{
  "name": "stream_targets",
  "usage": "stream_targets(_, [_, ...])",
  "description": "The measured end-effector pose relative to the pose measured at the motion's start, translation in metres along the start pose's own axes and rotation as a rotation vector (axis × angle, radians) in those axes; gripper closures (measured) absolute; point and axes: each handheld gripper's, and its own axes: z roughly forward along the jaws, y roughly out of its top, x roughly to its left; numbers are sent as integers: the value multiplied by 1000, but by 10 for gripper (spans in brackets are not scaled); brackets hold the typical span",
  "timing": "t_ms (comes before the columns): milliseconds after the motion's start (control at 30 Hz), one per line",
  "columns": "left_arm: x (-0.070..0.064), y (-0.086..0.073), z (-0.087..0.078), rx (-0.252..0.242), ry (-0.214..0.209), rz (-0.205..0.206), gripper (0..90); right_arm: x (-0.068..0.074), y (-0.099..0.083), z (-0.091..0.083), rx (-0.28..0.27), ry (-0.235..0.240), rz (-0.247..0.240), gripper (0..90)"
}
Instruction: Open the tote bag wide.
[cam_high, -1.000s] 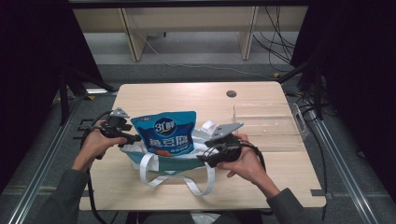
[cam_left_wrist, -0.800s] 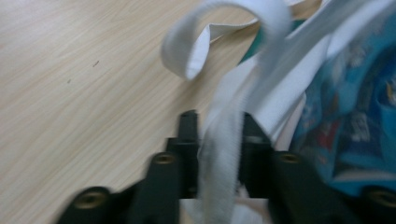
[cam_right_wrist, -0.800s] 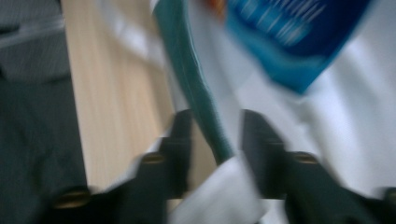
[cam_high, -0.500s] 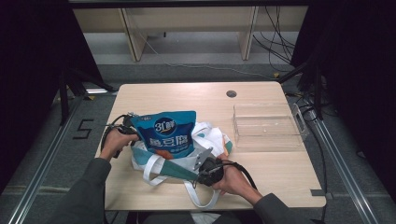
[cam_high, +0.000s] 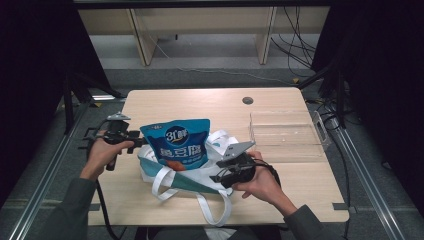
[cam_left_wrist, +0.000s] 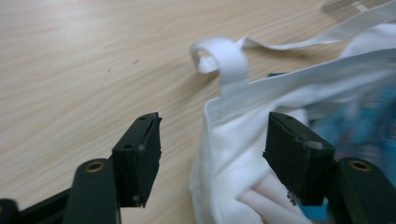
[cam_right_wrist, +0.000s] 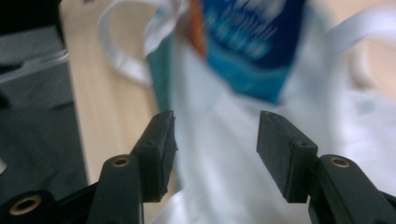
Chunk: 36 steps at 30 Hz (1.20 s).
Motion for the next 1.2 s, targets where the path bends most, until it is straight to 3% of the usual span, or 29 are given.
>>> stream_targets(67, [-6, -5, -11, 23, -29, 24, 425, -7, 3, -3, -6, -47, -6, 478])
stream_targets(133, [-17, -16, -14, 61, -58, 85, 437, -15, 4, -3, 0, -98, 10, 486])
stream_targets(200, [-28, -27, -13, 81, -58, 145, 449, -23, 5, 2, 16, -148, -1, 486])
stream_targets(267, [-35, -31, -10, 97, -102, 209, 461, -30, 6, 6, 18, -166, 10, 495])
stream_targets(333, [-43, -34, -2, 78, -133, 265, 437, -37, 9, 13, 39, -152, 10, 498])
stream_targets(367, [-45, -34, 2, 94, -147, 301, 431, -40, 10, 16, 45, -144, 7, 518])
stream_targets(433, [-48, -38, 13, 148, -173, 323, 436, -47, 13, 26, 68, -121, 1, 666])
stream_targets(467, [-49, -40, 18, 175, -188, 345, 477, -48, 14, 30, 75, -111, -14, 750])
stream_targets(533, [-54, -49, 26, 202, -226, 343, 603, -54, 18, 35, 94, -140, -54, 872])
stream_targets(567, [-57, -53, 28, 222, -223, 383, 694, -58, 20, 36, 84, -160, -51, 891])
stream_targets(600, [-61, -58, 30, 247, -225, 398, 757, -63, 21, 36, 69, -179, -50, 894])
stream_targets(633, [-62, -62, 32, 278, -232, 445, 813, -68, 22, 35, 54, -202, -37, 895])
stream_targets(667, [-62, -64, 32, 290, -238, 447, 837, -75, 21, 36, 48, -240, -9, 896])
stream_targets(700, [-63, -69, 35, 274, -236, 414, 848, -79, 20, 37, 57, -255, -10, 896])
stream_targets(733, [-62, -71, 37, 279, -231, 411, 856, -87, 17, 41, 74, -289, 16, 896])
stream_targets(800, [-62, -76, 38, 306, -227, 438, 865, -97, 8, 50, 84, -278, 30, 896])
stream_targets(833, [-67, -81, 40, 282, -224, 401, 865, -98, 4, 56, 89, -282, 38, 896])
stream_targets(867, [-68, -82, 40, 280, -217, 419, 866, -98, 1, 61, 114, -279, 38, 896])
stream_targets(900, [-67, -80, 38, 324, -203, 470, 865, -98, -2, 66, 131, -295, 21, 896])
stream_targets(967, [-68, -82, 40, 329, -193, 458, 866, -98, -7, 77, 178, -284, 6, 896])
stream_targets(1000, [-72, -85, 43, 292, -192, 389, 867, -98, -12, 84, 191, -278, 23, 896])
stream_targets(1067, [-71, -86, 46, 300, -192, 398, 867, -99, -16, 92, 206, -269, 66, 896])
stream_targets(1167, [-68, -84, 46, 320, -198, 400, 863, -101, -17, 96, 155, -283, 23, 895])
stream_targets(1200, [-66, -82, 46, 340, -197, 425, 861, -100, -15, 91, 214, -260, 66, 894])
